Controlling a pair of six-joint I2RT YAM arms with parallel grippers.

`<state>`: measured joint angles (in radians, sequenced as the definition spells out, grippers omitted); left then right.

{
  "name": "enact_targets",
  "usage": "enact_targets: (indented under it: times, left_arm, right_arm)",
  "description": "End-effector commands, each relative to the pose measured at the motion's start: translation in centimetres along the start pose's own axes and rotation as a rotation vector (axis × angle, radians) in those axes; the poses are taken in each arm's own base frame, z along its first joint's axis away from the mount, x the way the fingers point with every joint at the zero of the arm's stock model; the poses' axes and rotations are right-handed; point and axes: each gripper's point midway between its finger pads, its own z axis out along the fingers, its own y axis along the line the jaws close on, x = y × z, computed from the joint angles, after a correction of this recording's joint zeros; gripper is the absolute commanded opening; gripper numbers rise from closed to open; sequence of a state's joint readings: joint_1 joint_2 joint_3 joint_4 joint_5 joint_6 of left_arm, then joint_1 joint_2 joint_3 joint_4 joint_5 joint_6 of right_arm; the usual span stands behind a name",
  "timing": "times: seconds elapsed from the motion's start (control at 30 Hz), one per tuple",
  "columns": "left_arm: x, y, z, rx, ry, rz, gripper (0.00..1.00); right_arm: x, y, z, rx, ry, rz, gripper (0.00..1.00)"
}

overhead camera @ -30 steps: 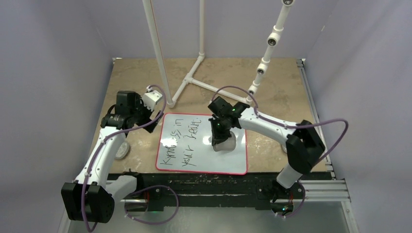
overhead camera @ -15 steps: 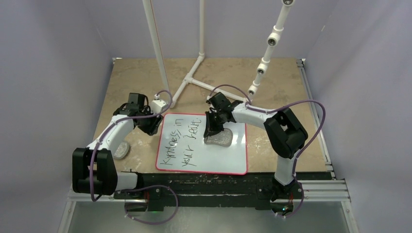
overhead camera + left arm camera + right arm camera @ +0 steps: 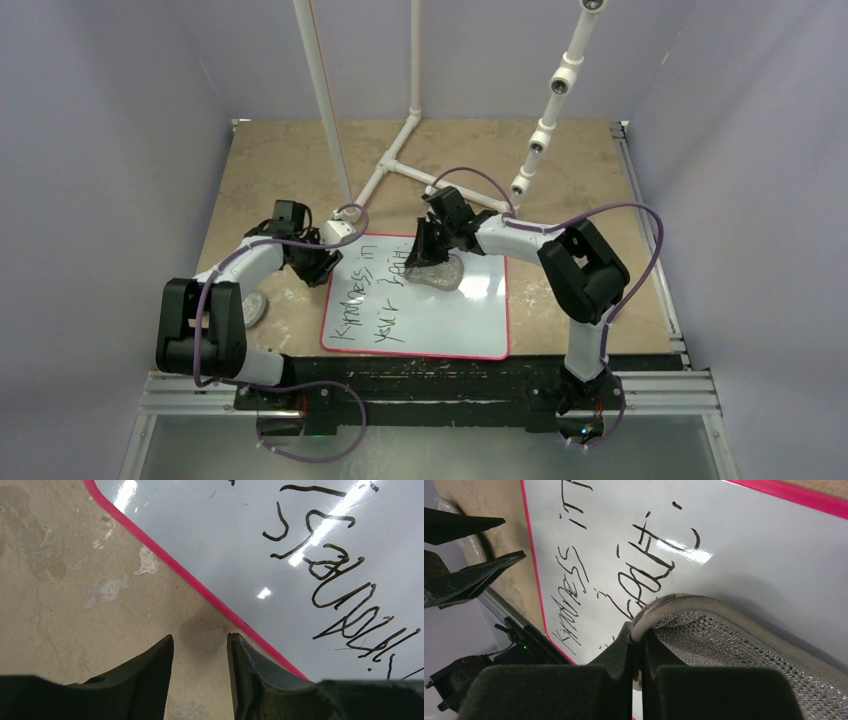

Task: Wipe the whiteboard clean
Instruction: Erase the whiteboard at the center of the board, then hold the whiteboard at the center of the board.

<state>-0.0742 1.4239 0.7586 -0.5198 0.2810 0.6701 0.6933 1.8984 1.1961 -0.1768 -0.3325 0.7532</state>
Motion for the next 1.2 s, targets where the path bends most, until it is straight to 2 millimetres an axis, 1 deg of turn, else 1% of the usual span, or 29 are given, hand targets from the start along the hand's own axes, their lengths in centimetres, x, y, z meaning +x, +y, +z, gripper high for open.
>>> enact_targets:
  times: [0.0,0.17,0.3,0.43,0.67,0.8,0.87,0.93,1.03,1.17]
  left_arm:
    - [-1.8,-0.2,0.3,0.051,-0.077,0.052,0.43]
    - [-1.9,-0.4,1.0,0.090,-0.070,0.034,0.42]
    - [-1.5,-0.3,1.9,0.102,-0.048,0.017,0.35]
    - [-1.6,-1.3,2.2,0.173,-0.048,0.012,0.33]
    - [-2.7,-1.7,1.4,0.228,-0.068,0.013,0.37]
    - [-3.2,-2.3,1.1,0.275,-0.075,0.002,0.39]
    - [-3.4,-2.7,0.6,0.300,-0.082,0.024,0.41]
    - [-3.5,-2.5,0.5,0.289,-0.087,0.025,0.43]
    - [-3.1,-1.3,1.4,0.217,-0.068,-0.006,0.43]
    - [-1.9,0.3,2.6,0.135,-0.011,-0.038,0.39]
  right_arm:
    - [-0.6,0.5,0.7,-0.042,-0.045,0.028,0.00]
    - [-0.1,-0.9,1.5,-0.013,-0.047,0.049,0.00]
    - [0.6,-1.8,2.1,0.000,-0.035,0.064,0.00]
    - [0.8,-2.2,2.4,0.012,-0.035,0.077,0.00]
    - [0.5,-3.3,2.6,0.057,-0.062,0.079,0.00]
    - [1.0,-3.9,2.7,0.069,-0.061,0.095,0.00]
    - [1.4,-4.4,2.8,0.080,-0.055,0.103,0.00]
    - [1.3,-4.4,2.9,0.072,-0.068,0.101,0.00]
    - [1.5,-4.6,2.9,0.074,-0.069,0.107,0.00]
    - [1.7,-4.7,2.7,0.078,-0.071,0.111,0.00]
